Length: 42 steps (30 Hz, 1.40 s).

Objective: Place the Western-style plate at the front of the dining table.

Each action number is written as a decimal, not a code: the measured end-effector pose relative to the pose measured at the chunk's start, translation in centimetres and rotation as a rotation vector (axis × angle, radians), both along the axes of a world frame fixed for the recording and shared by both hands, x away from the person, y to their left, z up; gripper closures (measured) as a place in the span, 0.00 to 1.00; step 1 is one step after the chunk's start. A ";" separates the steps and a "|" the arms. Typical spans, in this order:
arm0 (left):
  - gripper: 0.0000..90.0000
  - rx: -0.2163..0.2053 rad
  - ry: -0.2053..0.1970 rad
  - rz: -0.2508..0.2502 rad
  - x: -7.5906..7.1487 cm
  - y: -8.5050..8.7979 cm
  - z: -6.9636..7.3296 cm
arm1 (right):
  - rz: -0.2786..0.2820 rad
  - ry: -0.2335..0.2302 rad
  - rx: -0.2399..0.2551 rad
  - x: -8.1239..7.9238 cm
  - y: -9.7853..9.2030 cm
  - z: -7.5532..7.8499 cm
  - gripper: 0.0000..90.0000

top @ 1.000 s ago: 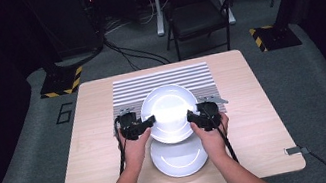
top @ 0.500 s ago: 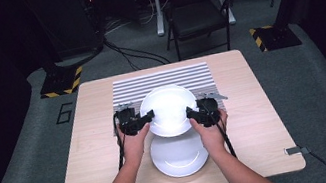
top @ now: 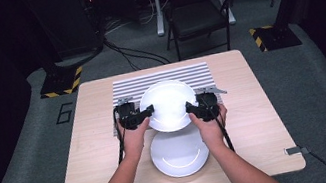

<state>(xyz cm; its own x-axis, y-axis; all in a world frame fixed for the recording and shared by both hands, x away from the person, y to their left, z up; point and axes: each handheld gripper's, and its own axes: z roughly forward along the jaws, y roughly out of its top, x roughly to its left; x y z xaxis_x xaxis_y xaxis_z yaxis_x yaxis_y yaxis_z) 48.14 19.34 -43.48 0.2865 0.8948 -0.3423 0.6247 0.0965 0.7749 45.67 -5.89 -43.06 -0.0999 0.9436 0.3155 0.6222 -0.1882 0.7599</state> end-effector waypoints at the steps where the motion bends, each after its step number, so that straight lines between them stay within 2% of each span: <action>1: 0.57 0.001 -0.002 0.002 0.1 0.0 0.1 | 0.001 0.000 -0.005 0.1 0.1 0.1 0.59; 11: 0.57 0.000 -0.005 0.008 0.9 0.3 0.7 | 0.011 -0.001 -0.022 0.8 0.4 0.8 0.59; 16: 0.56 0.015 -0.013 0.008 1.4 0.4 1.0 | 0.009 0.006 -0.028 1.3 0.7 1.0 0.58; 31: 0.56 -0.004 -0.011 0.019 2.6 0.7 2.0 | 0.017 -0.019 -0.042 2.3 1.1 2.5 0.59; 42: 0.56 -0.013 -0.009 0.023 3.9 1.1 2.5 | 0.020 -0.017 -0.054 3.7 1.4 3.1 0.58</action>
<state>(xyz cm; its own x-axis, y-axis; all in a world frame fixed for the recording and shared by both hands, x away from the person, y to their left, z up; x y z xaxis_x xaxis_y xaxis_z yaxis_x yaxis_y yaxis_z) 52.06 20.41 -40.98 0.2685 0.8967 -0.3518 0.6152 0.1214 0.7790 49.34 -4.48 -39.92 -0.1240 0.9569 0.2627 0.6124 -0.1346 0.7790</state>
